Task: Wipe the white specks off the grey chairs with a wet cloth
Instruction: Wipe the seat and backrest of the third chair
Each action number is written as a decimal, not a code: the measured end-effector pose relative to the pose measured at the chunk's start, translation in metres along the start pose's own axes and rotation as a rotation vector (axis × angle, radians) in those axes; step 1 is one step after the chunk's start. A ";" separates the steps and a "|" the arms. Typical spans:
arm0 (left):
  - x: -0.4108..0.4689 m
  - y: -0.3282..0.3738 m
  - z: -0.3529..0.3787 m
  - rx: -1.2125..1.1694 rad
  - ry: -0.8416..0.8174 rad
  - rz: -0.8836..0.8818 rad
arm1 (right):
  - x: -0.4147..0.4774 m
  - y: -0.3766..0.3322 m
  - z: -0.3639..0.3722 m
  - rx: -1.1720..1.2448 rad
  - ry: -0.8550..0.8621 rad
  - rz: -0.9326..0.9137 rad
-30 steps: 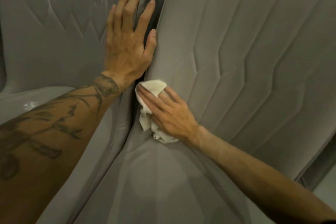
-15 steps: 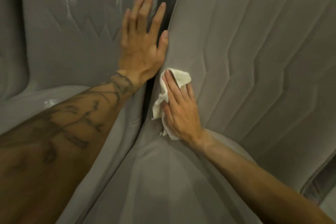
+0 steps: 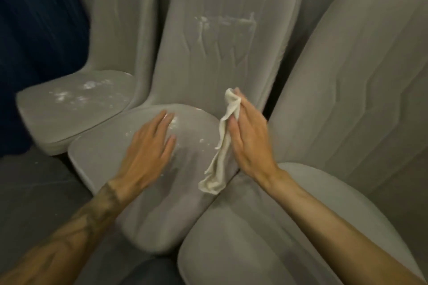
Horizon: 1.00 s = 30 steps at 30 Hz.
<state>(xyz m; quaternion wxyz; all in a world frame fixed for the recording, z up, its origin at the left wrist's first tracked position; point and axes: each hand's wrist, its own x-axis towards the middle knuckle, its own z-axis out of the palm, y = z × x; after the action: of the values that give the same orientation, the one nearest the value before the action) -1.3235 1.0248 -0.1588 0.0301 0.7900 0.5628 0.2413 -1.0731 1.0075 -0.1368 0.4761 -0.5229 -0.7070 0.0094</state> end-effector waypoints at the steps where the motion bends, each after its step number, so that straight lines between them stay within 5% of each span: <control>1: -0.020 -0.018 -0.001 -0.003 -0.025 -0.070 | -0.007 -0.010 0.016 0.011 -0.108 -0.017; 4: -0.062 -0.057 -0.003 -0.035 -0.055 -0.209 | -0.053 -0.034 0.073 -0.047 -0.620 -0.063; 6: -0.077 -0.073 -0.003 -0.029 -0.061 -0.236 | -0.079 -0.042 0.103 -0.194 -0.763 -0.098; 11: -0.088 -0.099 0.014 -0.026 -0.032 -0.251 | -0.080 -0.053 0.132 -0.428 -0.670 -0.166; 23: -0.080 -0.126 0.011 -0.242 -0.026 -0.251 | -0.022 0.005 0.098 -0.612 -0.840 0.380; 30: -0.017 -0.179 -0.006 -0.045 -0.043 -0.279 | -0.067 -0.031 0.140 -0.492 -0.764 0.198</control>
<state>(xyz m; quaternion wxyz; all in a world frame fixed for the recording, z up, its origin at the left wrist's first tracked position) -1.4872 1.0737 -0.2162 0.0933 0.7081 0.6610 0.2302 -1.1911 1.0112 -0.2421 0.0401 -0.6443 -0.7597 0.0787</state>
